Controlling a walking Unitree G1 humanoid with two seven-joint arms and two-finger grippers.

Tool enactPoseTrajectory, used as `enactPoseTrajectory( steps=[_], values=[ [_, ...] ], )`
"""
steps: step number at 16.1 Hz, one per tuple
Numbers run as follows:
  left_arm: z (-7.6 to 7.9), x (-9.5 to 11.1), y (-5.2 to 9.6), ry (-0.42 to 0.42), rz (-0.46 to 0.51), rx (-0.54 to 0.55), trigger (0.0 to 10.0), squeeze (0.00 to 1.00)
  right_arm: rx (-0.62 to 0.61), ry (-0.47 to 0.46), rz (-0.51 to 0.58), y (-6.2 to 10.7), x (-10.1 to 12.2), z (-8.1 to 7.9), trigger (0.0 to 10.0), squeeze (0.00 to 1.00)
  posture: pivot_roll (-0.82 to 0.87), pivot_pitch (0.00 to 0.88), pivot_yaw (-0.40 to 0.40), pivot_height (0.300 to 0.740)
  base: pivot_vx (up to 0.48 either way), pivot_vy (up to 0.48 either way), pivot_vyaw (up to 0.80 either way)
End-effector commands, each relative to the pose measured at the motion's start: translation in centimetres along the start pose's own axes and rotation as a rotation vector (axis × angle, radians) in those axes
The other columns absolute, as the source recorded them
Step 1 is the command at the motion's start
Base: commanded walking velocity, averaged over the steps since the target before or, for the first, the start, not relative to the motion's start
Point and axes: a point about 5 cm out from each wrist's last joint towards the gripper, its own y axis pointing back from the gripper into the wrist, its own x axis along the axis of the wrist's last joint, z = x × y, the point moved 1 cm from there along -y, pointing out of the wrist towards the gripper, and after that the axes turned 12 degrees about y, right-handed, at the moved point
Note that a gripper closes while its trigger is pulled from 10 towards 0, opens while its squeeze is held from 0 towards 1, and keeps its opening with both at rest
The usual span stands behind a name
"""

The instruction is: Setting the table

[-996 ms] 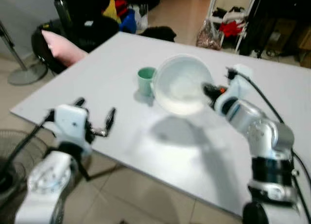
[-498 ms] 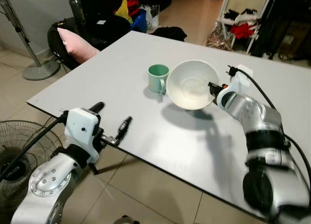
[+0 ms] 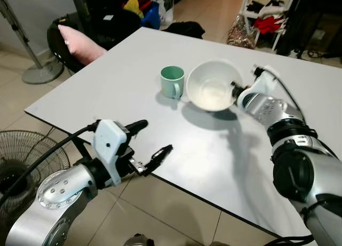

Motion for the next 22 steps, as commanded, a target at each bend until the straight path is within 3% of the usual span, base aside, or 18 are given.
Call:
enactPoseTrajectory(
  steps=[1,9,10,12,16,22],
  values=[
    [0.4,0.3,0.1,-0.007,0.002,-0.007,10.0,0.00,0.015,-0.055,0.034,0.2,1.4,-0.7,10.0,0.00,0.02,0.074,0.046,0.740,0.000,0.000,0.00],
    [1.3,-0.2,0.3,0.026,-0.019,-0.018,10.0,0.00,-0.007,-0.079,0.014,0.1,1.1,-0.7,10.0,0.00,0.02,0.079,0.025,0.740,0.000,0.000,0.00],
    [1.3,-0.1,0.2,0.026,-0.019,-0.018,10.0,0.00,-0.003,-0.050,-0.002,0.1,1.1,-0.8,10.0,0.50,0.02,0.072,0.023,0.740,0.000,0.000,0.00],
    [1.2,-0.1,0.1,0.025,-0.018,-0.018,10.0,0.00,-0.005,-0.061,-0.003,0.1,1.2,-0.8,10.0,1.00,0.02,0.067,0.022,0.740,0.000,0.000,0.00],
    [1.0,0.0,-0.1,0.014,-0.012,-0.009,10.0,0.00,0.015,-0.099,-0.015,0.1,1.1,-0.9,10.0,1.00,0.02,0.060,0.019,0.740,0.000,0.000,0.00],
    [0.4,0.2,-0.1,0.013,0.021,0.027,10.0,0.00,0.061,-0.116,0.043,0.9,3.7,-0.1,10.0,1.00,-0.01,0.013,0.023,0.740,0.000,0.000,0.00]
  ],
)
